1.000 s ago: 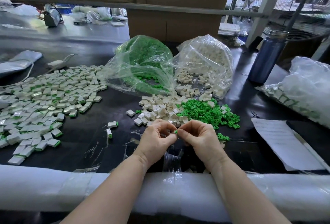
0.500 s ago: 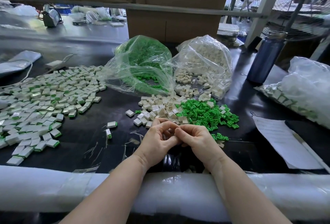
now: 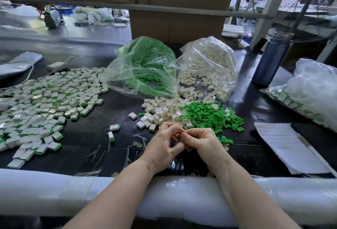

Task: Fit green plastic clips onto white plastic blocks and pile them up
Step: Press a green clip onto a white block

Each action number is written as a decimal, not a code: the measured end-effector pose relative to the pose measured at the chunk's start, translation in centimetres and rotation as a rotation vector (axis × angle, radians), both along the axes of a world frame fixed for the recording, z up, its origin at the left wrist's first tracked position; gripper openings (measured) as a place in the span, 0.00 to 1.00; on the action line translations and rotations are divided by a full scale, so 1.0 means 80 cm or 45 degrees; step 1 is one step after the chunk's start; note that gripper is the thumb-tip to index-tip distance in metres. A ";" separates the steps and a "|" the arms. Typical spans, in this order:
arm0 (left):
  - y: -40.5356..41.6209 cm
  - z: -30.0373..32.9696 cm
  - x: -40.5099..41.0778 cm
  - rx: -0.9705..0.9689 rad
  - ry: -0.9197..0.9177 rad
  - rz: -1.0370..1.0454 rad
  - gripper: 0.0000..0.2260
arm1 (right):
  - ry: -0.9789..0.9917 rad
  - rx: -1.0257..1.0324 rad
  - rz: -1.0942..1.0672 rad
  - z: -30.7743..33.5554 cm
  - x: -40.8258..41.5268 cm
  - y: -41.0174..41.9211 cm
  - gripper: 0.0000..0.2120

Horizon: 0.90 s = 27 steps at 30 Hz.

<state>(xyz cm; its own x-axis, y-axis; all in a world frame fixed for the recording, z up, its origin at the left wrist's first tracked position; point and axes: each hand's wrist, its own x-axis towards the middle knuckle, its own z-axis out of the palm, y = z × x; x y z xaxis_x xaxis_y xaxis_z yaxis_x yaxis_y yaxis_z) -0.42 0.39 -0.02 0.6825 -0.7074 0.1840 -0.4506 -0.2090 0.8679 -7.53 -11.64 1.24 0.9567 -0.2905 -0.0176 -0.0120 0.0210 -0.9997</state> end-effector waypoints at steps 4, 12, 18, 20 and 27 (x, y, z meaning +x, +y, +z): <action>-0.001 -0.001 0.000 -0.003 -0.012 -0.012 0.14 | 0.007 0.019 -0.009 -0.001 0.000 0.000 0.10; 0.000 0.000 -0.001 -0.002 -0.014 -0.026 0.14 | 0.015 0.046 -0.017 -0.002 0.000 -0.001 0.11; -0.001 0.001 -0.001 0.001 -0.031 -0.013 0.15 | 0.019 0.050 -0.037 -0.004 0.001 0.000 0.08; -0.001 0.001 -0.001 0.009 -0.039 -0.010 0.15 | 0.017 0.047 -0.042 -0.005 0.001 0.000 0.09; 0.000 0.003 -0.001 -0.106 0.025 0.004 0.10 | -0.068 0.044 -0.022 -0.002 0.000 0.002 0.05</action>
<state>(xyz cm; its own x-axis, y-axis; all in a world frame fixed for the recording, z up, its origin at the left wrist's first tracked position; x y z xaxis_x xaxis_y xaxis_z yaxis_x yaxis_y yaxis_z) -0.49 0.43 0.24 0.6888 -0.6880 0.2285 -0.4326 -0.1371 0.8911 -7.53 -11.48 1.06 0.9513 -0.3073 0.0233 0.0423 0.0554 -0.9976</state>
